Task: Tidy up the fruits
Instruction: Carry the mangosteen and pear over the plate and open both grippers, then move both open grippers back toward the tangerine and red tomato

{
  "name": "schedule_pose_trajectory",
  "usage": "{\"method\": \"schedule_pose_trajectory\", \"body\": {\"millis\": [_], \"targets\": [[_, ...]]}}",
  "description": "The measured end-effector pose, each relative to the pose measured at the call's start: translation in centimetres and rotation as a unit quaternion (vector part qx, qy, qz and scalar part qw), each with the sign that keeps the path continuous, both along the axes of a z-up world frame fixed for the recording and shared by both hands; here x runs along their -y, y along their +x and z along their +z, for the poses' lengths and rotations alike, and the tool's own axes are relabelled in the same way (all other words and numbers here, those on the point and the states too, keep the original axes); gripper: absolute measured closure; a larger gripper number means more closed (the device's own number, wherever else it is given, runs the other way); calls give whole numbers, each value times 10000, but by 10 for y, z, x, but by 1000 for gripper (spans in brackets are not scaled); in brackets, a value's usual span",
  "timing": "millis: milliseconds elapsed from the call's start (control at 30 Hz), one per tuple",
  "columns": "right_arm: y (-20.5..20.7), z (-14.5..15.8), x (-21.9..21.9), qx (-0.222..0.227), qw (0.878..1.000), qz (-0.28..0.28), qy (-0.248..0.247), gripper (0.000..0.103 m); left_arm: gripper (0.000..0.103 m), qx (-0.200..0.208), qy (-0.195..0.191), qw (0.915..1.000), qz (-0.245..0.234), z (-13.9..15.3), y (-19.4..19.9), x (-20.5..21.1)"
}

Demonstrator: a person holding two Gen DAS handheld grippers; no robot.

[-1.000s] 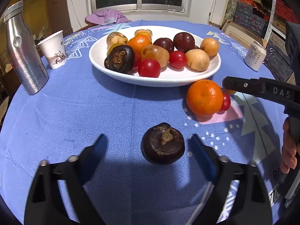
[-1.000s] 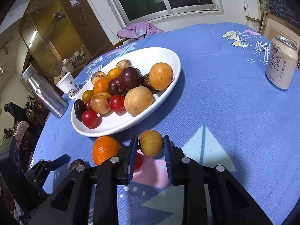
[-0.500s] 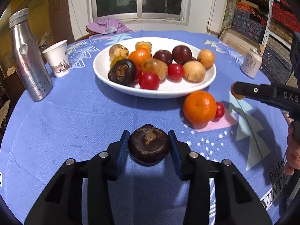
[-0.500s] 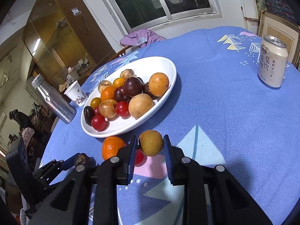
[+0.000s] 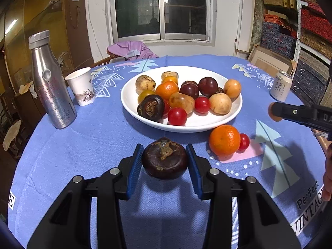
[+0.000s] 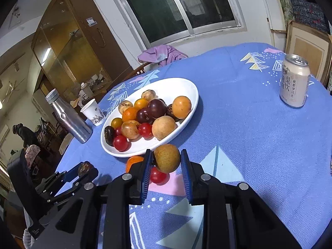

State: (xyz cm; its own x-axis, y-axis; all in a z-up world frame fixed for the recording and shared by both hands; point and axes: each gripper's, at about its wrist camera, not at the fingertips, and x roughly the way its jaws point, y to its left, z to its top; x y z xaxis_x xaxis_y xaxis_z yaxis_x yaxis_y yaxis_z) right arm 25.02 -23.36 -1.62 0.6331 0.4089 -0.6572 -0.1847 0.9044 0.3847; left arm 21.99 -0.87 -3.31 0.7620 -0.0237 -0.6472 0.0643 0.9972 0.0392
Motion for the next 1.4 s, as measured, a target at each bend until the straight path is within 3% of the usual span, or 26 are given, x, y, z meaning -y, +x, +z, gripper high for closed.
{"method": "schedule_pose_trajectory", "body": {"millis": [500, 700, 867, 1100, 1167, 1200, 1267, 1400], "targets": [[-12, 15, -12, 252, 9996, 108, -61, 75, 61, 276, 113, 9995, 143, 16, 5, -3], [28, 28, -39, 238, 9995, 178, -144, 75, 62, 72, -257, 9995, 191, 38, 60, -4], [73, 12, -63, -40, 9997, 199, -166, 75, 62, -179, -382, 9989, 223, 20, 97, -2], [89, -4, -72, -217, 9991, 295, -195, 73, 61, -262, -444, 9983, 275, 9, 115, -13], [89, -5, -73, -233, 9991, 343, -119, 58, 55, -225, -428, 9985, 265, 9, 116, -13], [88, -4, -73, -222, 9991, 351, -102, 49, 46, -200, -411, 9986, 268, 9, 115, -13], [85, 0, -74, -131, 9993, 316, -166, 49, 33, -108, -339, 9989, 292, 12, 110, -12], [74, 12, -70, 40, 9992, 335, -196, 49, 31, 23, -310, 9992, 236, 21, 96, -12]]}}
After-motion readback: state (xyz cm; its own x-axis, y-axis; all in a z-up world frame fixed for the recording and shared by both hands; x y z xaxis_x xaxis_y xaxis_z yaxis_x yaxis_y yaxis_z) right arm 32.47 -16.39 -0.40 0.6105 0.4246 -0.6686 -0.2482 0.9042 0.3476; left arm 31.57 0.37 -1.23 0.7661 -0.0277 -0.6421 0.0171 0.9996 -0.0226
